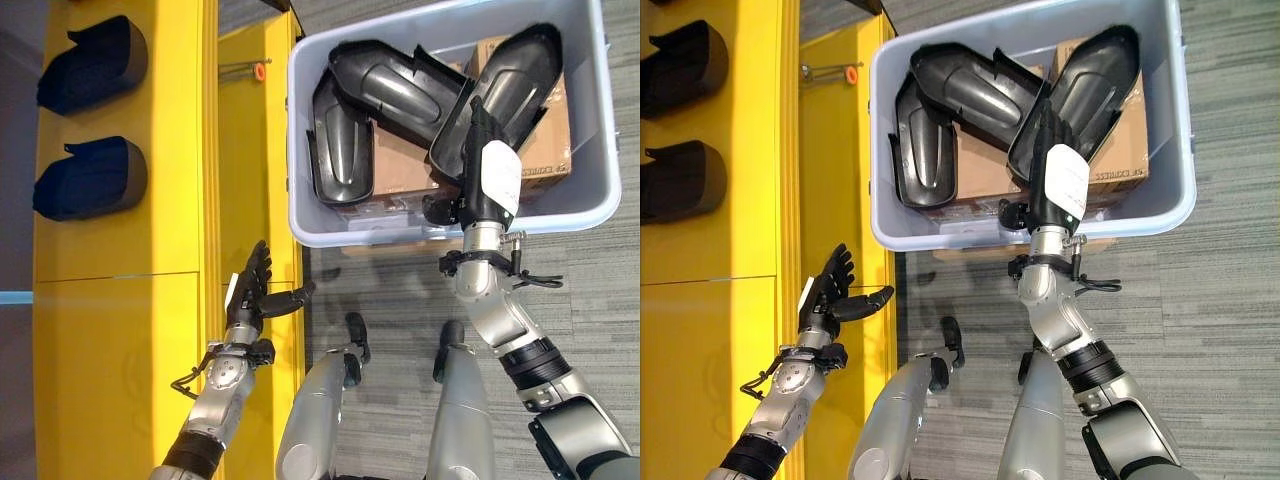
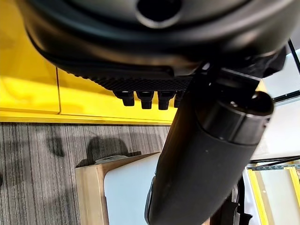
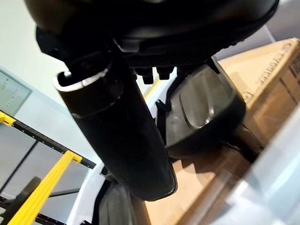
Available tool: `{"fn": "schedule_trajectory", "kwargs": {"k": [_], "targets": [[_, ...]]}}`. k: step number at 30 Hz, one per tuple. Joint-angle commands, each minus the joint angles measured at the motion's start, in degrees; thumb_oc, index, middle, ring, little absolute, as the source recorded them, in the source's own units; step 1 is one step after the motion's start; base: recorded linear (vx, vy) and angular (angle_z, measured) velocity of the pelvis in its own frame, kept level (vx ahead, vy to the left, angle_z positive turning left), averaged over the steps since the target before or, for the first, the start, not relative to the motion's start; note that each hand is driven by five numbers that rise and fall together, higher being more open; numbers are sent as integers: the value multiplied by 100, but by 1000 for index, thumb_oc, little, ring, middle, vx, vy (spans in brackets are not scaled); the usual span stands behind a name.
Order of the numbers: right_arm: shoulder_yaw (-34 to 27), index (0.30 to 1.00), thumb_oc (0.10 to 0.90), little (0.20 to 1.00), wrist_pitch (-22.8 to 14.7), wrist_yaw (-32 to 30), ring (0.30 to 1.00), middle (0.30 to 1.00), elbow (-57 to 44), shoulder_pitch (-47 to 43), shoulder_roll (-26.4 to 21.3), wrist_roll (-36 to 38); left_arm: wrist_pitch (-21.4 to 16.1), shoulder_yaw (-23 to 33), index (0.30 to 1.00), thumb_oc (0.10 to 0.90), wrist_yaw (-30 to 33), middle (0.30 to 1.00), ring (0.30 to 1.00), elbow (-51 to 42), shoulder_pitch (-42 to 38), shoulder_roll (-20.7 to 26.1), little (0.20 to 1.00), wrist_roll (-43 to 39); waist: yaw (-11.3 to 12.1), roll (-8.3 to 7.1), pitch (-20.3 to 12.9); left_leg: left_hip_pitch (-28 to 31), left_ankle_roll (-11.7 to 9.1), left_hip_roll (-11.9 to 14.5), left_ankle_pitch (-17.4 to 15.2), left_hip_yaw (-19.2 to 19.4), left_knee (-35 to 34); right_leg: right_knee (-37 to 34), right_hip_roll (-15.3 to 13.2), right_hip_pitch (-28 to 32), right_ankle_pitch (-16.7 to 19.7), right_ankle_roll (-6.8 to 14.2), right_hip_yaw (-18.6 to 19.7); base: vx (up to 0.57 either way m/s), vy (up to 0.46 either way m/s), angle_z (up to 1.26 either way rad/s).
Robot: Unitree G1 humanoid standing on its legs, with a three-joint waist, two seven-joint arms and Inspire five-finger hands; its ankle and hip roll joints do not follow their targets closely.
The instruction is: Move parts from the plastic box to the shelf.
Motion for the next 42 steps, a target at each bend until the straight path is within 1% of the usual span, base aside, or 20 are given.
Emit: {"fn": "schedule_trajectory", "kwargs": {"k": [1, 3, 6, 8, 9, 10, 13, 14, 16, 20, 27, 28, 29, 30, 31, 32, 34, 35, 37, 42], "targets": [[-125, 1000, 900, 1000, -424, -516, 1000, 1000, -595, -650, -133, -99, -519, 132, 1000, 900, 107, 1000, 1000, -840, 276, 350, 1000, -27, 2, 481, 85, -326, 135, -447, -483, -336, 109, 1014, 19, 277, -1407, -609, -599, 0, 0, 0], [-139, 1000, 900, 1000, -469, -589, 1000, 1000, -585, -638, -142, -57, -526, 146, 1000, 900, 163, 1000, 1000, -901, 301, 382, 1000, -124, 4, 467, 85, -586, 186, -433, -626, -322, 407, 1327, 41, 3, -1514, -657, -555, 0, 0, 0], [-187, 1000, 900, 1000, -517, -657, 1000, 1000, -510, -611, -135, -64, -560, 186, 1000, 900, 143, 1000, 1000, -929, 328, 406, 1000, -179, 14, 449, 85, -950, 254, -379, -837, -309, 858, 1808, -18, -360, -1647, -705, -489, 4, -9, 1], [-178, 1000, 900, 1000, -558, -745, 1000, 1000, -393, -610, -165, -94, -586, 225, 1000, 900, 71, 1000, 1000, -910, 404, 382, 1000, -236, 37, 431, 85, -1347, 336, -363, -1061, -307, 1359, 2256, -61, -759, -1749, -732, -384, 16, -32, 7], [-173, 1000, 900, 1000, -558, -763, 1000, 1000, -382, -618, -169, -94, -600, 235, 1000, 900, 64, 1000, 1000, -908, 415, 378, 1000, -211, 39, 428, 85, -1406, 346, -362, -1093, -305, 1433, 2318, -62, -817, -1766, -734, -367, 19, -28, 4], [-176, 1000, 900, 1000, -563, -825, 1000, 1000, -334, -630, -211, -92, -637, 242, 1000, 900, 44, 1000, 1000, -906, 473, 404, 1000, -222, 42, 429, 85, -1599, 382, -356, -1173, -307, 1655, 2523, -61, -995, -1814, -747, -322, 0, 0, 0], [-183, 1000, 900, 1000, -523, -902, 1000, 1000, -335, -603, -252, -61, -697, 281, 1000, 900, 4, 1000, 1000, -897, 534, 421, 1000, -219, 37, 423, 85, -1822, 402, -344, -1245, -298, 1897, 2735, -53, -1213, -1846, -741, -256, 19, -14, -10], [-198, 1000, 900, 1000, -569, -966, 1000, 1000, -264, -601, -300, 33, -781, 299, 1000, 900, -9, 1000, 1000, -887, 581, 427, 1000, -180, 42, 430, 85, -1984, 426, -336, -1279, -293, 2023, 2850, -52, -1370, -1863, -735, -227, 6, -17, -7], [-230, 1000, 900, 1000, -626, -1035, 1000, 1000, -207, -624, -345, 58, -862, 325, 1000, 900, -12, 1000, 1000, -879, 619, 431, 1000, -188, 39, 442, 85, -2096, 442, -327, -1293, -280, 2112, 2939, -31, -1478, -1873, -735, -190, 3, -9, -2], [-331, 1000, 900, 1000, -581, -1114, 1000, 1000, -125, -656, -420, 283, -874, 402, 1000, 900, -22, 1000, 1000, -921, 668, 465, 1000, -202, 14, 456, 85, -2288, 437, -314, -1364, -260, 2346, 3116, -8, -1663, -1906, -720, -114, 0, 0, 0], [-418, 1000, 900, 1000, -633, -1024, 1000, 1000, 235, -849, -646, 245, -886, 410, 1000, 900, -56, 1000, 1000, -924, 651, 552, 1000, -303, -12, 508, 85, -2455, 399, -283, -1432, -223, 2593, 3322, -47, -1821, -1919, -695, -10, 0, 0, 0], [-408, 1000, 900, 1000, -522, -941, 1000, 1000, 313, -909, -687, 197, -911, 410, 1000, 900, -96, 1000, 1000, -893, 647, 567, 1000, -372, -4, 513, 85, -2471, 396, -286, -1440, -217, 2621, 3336, -63, -1829, -1913, -683, -11, 0, 0, 0], [-399, 1000, 900, 1000, -537, -899, 1000, 1000, 355, -935, -714, 219, -911, 414, 1000, 900, -123, 1000, 1000, -888, 645, 571, 1000, -394, 1, 515, 85, -2481, 396, -287, -1444, -218, 2635, 3342, -66, -1831, -1911, -682, -9, 0, 0, 0], [-385, 330, 422, 330, -558, -856, 330, 330, 420, -973, -745, 284, -911, 413, 1000, 900, -133, 1000, 1000, -889, 642, 578, 1000, -389, 9, 518, 85, -2500, 395, -285, -1450, -221, 2655, 3355, -71, -1839, -1910, -680, -8, 0, 0, 0], [-385, 330, 422, 330, -558, -856, 330, 330, 420, -973, -745, 284, -911, 413, 1000, 900, -133, 1000, 1000, -889, 642, 578, 1000, -389, 9, 518, 85, -2500, 395, -285, -1450, -221, 2655, 3355, -71, -1839, -1910, -680, -8, 0, 0, 0], [-372, 300, 400, 300, -519, -720, 300, 300, 497, -1021, -788, 350, -990, 414, 1000, 900, -177, 1000, 1000, -862, 651, 599, 1000, -378, 20, 513, 85, -2523, 383, -282, -1450, -230, 2668, 3364, -77, -1850, -1899, -668, -9, -19, -34, 1], [-338, 300, 400, 300, -367, -500, 300, 300, 600, -1059, -847, 360, -1016, 442, 1000, 900, -219, 1000, 1000, -895, 647, 613, 1000, -333, 41, 505, 85, -2501, 380, -281, -1437, -236, 2612, 3326, -86, -1827, -1889, -648, -30, -28, -46, -1], [-316, 300, 400, 300, -353, -444, 300, 300, 670, -1100, -863, 346, -1031, 446, 1000, 900, -229, 1000, 1000, -899, 649, 620, 1000, -341, 55, 503, 85, -2505, 375, -278, -1435, -242, 2607, 3316, -92, -1826, -1889, -644, -41, -22, -35, -6], [-243, 300, 400, 300, -329, -452, 300, 300, 780, -1180, -889, 355, -1061, 451, 1000, 900, -258, 1000, 1000, -886, 641, 633, 1000, -351, 77, 504, 85, -2509, 375, -272, -1429, -252, 2589, 3302, -103, -1825, -1889, -636, -59, -19, -28, -10], [-158, 300, 400, 300, -125, -273, 300, 300, 980, -1337, -1005, 227, -1083, 480, 1000, 900, -274, 1000, 1000, -960, 637, 702, 1000, -377, 129, 493, 85, -2479, 359, -269, -1411, -279, 2532, 3266, -131, -1773, -1881, -612, -107, -15, -26, -3]]}}
